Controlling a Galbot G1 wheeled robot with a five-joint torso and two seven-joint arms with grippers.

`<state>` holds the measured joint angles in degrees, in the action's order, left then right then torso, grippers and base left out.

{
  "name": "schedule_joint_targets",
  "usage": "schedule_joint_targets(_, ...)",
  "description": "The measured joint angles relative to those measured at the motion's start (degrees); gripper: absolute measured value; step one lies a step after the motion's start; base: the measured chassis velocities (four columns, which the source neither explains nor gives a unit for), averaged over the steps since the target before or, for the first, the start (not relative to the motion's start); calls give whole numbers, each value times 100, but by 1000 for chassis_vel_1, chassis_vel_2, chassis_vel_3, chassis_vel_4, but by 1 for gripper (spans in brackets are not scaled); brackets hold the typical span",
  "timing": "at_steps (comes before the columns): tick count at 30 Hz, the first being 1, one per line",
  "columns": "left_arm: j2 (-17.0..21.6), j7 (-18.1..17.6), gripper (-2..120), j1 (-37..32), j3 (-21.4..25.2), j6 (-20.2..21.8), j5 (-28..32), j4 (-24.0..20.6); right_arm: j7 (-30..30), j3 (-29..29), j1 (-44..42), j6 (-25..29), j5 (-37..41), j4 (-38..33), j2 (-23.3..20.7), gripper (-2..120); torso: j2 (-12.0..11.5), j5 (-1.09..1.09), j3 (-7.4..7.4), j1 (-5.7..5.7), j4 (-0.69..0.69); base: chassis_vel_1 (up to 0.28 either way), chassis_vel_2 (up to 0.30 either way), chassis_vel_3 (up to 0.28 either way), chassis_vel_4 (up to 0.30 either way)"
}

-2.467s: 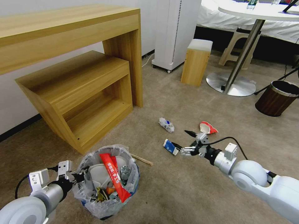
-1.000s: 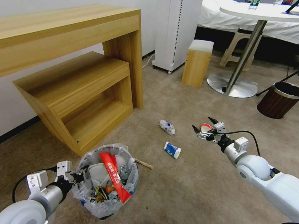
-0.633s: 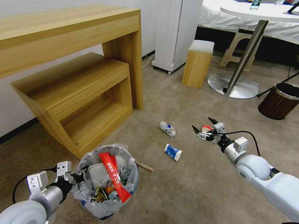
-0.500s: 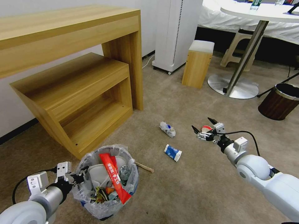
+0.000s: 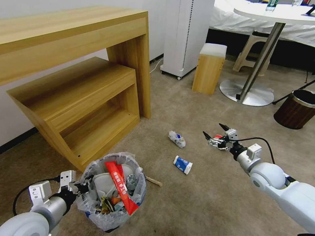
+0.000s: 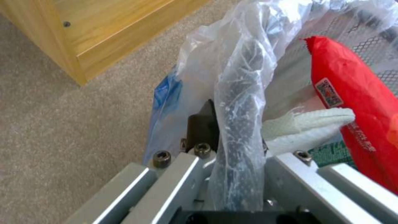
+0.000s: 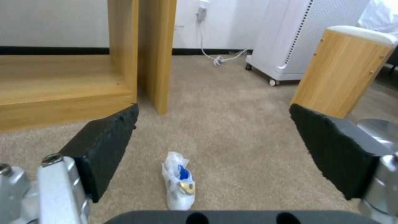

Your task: Pick up the trash bin and place the garbage on the floor into it.

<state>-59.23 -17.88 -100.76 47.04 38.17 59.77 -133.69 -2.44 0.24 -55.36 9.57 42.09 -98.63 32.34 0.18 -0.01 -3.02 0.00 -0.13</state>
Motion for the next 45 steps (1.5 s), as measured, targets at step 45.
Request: schedule_joint_targets(45,-303,-9,0,-352,253,93,-296,-122,2209,-1879,844,445,-103,1882,550,100,0,0,0,0,-1,0,0,0,0)
